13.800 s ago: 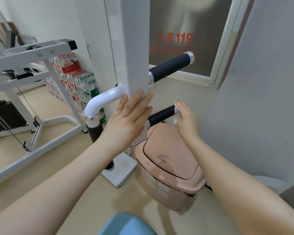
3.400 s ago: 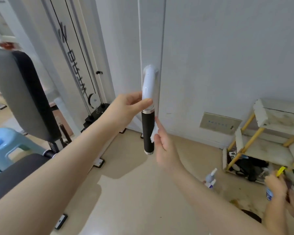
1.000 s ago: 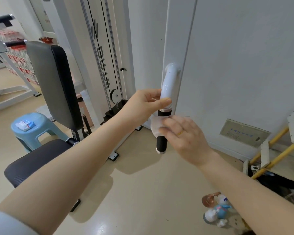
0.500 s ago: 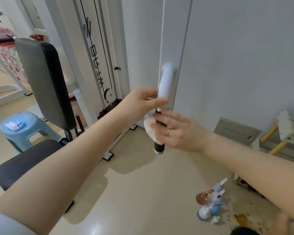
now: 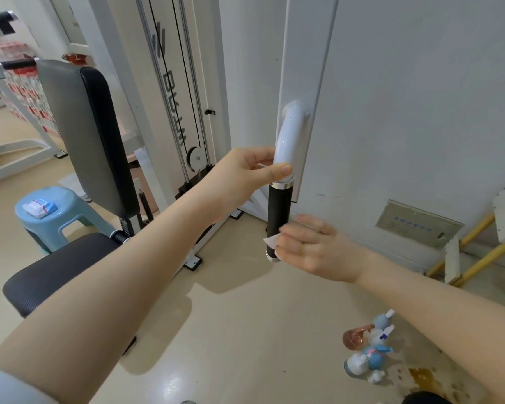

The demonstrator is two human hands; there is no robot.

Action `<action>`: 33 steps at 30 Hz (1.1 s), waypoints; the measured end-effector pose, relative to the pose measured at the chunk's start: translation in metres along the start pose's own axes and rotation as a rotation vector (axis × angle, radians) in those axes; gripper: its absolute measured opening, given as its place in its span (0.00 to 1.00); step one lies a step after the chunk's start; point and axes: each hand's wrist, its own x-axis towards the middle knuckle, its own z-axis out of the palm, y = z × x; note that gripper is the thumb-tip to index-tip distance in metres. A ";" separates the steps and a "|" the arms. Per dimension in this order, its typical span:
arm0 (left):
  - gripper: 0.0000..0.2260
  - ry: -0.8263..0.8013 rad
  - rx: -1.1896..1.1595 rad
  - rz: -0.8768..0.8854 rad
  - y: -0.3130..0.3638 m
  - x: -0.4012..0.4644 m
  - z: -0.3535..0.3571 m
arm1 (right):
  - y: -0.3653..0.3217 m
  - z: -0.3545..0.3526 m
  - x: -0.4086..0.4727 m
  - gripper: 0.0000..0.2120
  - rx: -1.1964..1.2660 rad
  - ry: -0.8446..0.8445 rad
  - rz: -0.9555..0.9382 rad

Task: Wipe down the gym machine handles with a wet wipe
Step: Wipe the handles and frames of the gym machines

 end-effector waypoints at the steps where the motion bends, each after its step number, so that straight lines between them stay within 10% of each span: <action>1: 0.06 0.007 -0.001 0.009 -0.001 -0.001 0.000 | 0.004 -0.003 -0.001 0.05 0.039 0.029 0.108; 5: 0.05 0.067 0.017 0.025 -0.008 -0.002 -0.002 | 0.024 -0.014 0.010 0.06 0.485 0.004 1.087; 8: 0.07 0.074 0.031 0.026 -0.009 -0.002 -0.002 | 0.032 -0.020 0.049 0.07 1.321 0.173 1.673; 11: 0.05 0.076 0.045 0.043 -0.008 -0.002 -0.001 | 0.023 -0.020 0.075 0.11 1.597 0.203 1.550; 17: 0.06 0.062 0.058 0.055 -0.007 -0.002 -0.002 | -0.024 0.005 0.036 0.09 1.405 -0.356 1.633; 22: 0.06 0.088 0.059 0.050 -0.009 -0.001 0.000 | -0.003 -0.016 0.061 0.18 1.334 0.106 1.530; 29: 0.05 0.103 0.058 0.039 -0.008 -0.002 0.002 | -0.057 0.002 0.033 0.18 1.086 -0.350 1.498; 33: 0.06 0.110 0.053 0.046 -0.009 -0.001 0.000 | -0.035 -0.005 0.042 0.18 1.222 -0.021 1.478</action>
